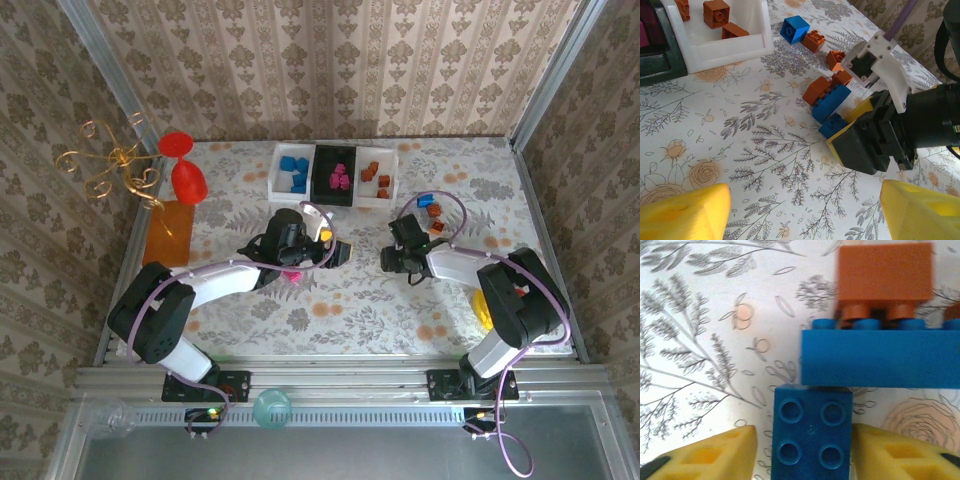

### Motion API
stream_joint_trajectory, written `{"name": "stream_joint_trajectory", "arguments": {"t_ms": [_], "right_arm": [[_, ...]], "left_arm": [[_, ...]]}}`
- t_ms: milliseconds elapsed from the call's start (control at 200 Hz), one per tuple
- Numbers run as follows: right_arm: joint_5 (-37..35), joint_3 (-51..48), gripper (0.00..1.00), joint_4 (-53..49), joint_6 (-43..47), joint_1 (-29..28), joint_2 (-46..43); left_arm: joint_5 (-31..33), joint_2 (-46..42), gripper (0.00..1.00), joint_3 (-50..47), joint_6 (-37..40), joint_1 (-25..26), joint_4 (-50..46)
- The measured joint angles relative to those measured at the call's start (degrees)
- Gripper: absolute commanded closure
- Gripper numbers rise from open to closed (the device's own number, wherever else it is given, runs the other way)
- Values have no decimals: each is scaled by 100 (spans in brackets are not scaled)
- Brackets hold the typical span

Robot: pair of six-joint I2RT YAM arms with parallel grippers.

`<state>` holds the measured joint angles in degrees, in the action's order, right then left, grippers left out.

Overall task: Sort the legos into containers by color
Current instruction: Pick up the lego from the center of the table, then place the lego in the container.

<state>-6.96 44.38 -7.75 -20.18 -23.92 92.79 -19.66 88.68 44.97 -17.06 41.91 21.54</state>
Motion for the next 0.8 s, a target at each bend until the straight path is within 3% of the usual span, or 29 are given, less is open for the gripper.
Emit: {"name": "stream_joint_trajectory", "arguments": {"t_ms": [235,560,800], "right_arm": [[-46,282,71,-24,74,-116,223],[748,588,70,26,79,-122,-330],[1331,1888,70,490,-118,131,-66]], "left_arm": [[2,0,21,0,0,-7,0],[175,-280,21,-221,-2,-271,-44],[264,-1263,21,-361,-586,-1154,-42]]}}
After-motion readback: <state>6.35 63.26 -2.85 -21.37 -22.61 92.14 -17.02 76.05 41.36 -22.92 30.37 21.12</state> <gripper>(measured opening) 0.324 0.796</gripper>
